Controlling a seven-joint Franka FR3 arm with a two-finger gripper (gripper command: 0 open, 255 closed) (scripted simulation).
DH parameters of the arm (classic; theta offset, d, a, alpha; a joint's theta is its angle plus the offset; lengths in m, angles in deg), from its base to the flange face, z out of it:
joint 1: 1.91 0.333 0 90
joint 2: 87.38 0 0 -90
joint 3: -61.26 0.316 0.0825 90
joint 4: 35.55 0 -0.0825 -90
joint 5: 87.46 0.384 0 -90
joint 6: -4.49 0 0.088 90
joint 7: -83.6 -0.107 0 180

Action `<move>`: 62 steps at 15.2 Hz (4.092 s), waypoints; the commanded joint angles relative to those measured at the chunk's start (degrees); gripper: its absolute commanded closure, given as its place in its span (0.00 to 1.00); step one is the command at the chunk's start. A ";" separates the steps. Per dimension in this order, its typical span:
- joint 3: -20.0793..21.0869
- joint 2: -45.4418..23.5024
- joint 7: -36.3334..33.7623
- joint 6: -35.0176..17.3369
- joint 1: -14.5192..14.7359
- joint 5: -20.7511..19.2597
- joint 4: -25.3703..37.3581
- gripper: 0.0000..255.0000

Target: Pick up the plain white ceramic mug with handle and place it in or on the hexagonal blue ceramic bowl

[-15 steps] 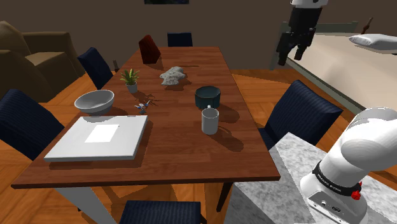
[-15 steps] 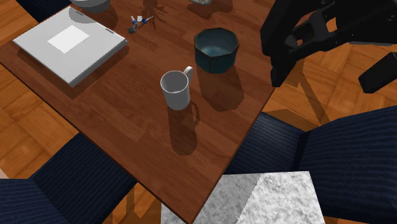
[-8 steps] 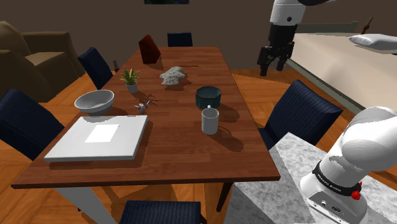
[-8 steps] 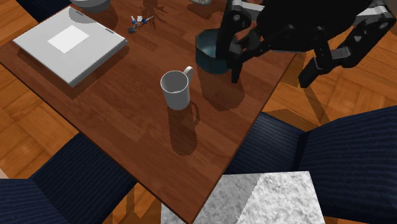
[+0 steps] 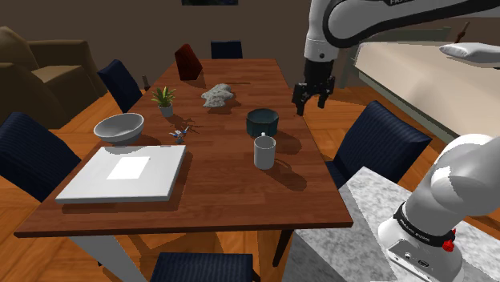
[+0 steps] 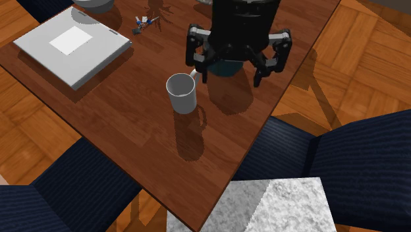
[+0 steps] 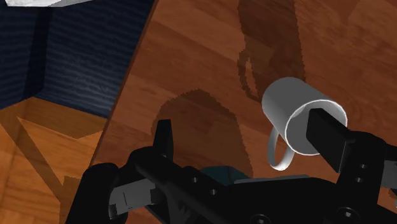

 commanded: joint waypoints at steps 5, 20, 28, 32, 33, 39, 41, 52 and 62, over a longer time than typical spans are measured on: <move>3.12 -10.67 -3.75 -9.33 0.79 0.27 1.38 0.00; 5.79 -25.74 -8.45 -22.79 1.64 -1.91 2.74 0.00; 5.79 -25.74 -8.45 -22.78 1.64 -1.91 2.74 1.00; 5.79 -25.74 -8.45 -22.78 1.64 -1.91 2.74 1.00; 5.79 -25.74 -8.45 -22.78 1.64 -1.91 2.74 1.00; 5.75 -24.84 -8.30 -21.23 1.64 -1.70 3.42 1.00; 5.71 -24.02 -8.18 -19.67 1.63 -1.52 4.18 1.00; 5.42 -20.34 -7.72 -11.10 1.58 -0.85 9.13 1.00; 5.14 -18.34 -7.56 -3.38 1.50 -0.62 14.89 1.00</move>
